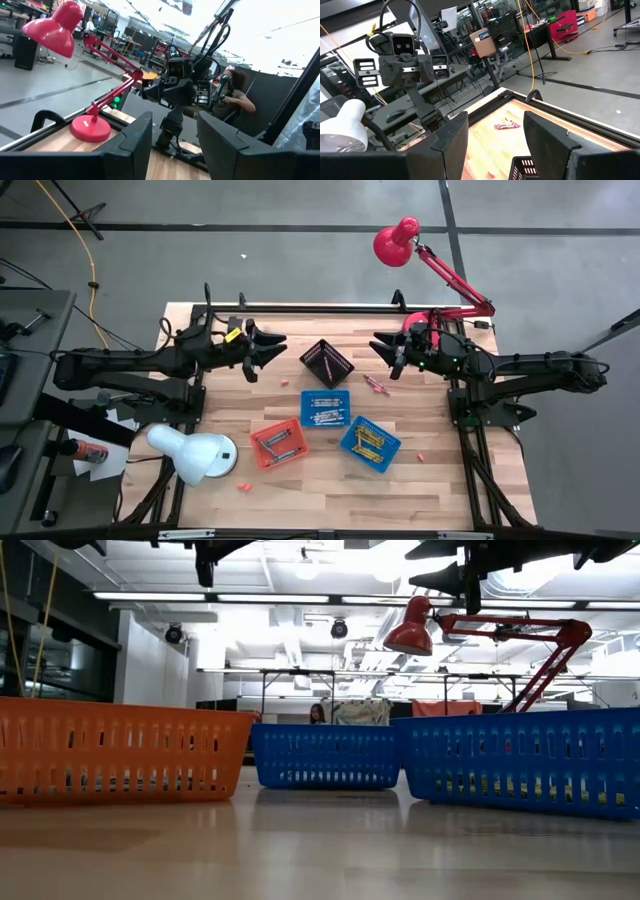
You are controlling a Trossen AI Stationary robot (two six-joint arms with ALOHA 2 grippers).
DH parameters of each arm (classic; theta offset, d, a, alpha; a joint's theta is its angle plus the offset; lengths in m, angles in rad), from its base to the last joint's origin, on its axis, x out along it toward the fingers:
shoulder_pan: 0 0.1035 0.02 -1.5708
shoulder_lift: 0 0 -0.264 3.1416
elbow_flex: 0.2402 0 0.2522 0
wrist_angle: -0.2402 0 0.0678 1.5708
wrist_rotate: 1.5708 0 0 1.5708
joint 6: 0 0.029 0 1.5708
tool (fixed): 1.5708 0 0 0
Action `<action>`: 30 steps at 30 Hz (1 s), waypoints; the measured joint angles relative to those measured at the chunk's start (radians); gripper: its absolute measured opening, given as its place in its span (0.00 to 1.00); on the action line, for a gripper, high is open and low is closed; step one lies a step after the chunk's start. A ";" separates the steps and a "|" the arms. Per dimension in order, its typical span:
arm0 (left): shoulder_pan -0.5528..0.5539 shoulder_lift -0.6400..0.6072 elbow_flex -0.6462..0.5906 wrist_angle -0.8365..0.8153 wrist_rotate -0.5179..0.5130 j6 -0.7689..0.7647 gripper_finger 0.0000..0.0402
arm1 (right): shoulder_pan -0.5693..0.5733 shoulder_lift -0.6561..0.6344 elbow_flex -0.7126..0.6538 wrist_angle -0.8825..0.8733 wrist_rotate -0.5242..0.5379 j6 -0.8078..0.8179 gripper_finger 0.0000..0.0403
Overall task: Sort crayons
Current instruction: Put the pink crayon into the black bin
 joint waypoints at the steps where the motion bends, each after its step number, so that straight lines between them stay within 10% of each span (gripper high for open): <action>1: 0.000 0.000 0.000 -0.001 0.000 0.000 0.36 | 0.000 0.000 0.000 0.000 0.000 0.000 0.46; 11: 0.000 0.001 0.000 -0.030 -0.005 0.000 0.36 | 0.000 0.001 0.000 -0.064 0.000 0.066 0.46; 21: 0.000 0.001 0.000 -0.033 -0.006 0.000 0.36 | -0.030 0.112 0.001 -0.542 -0.065 0.316 0.46; 30: 0.000 0.001 0.000 -0.039 -0.008 0.000 0.36 | -0.045 0.277 0.001 -0.767 -0.144 -0.054 0.46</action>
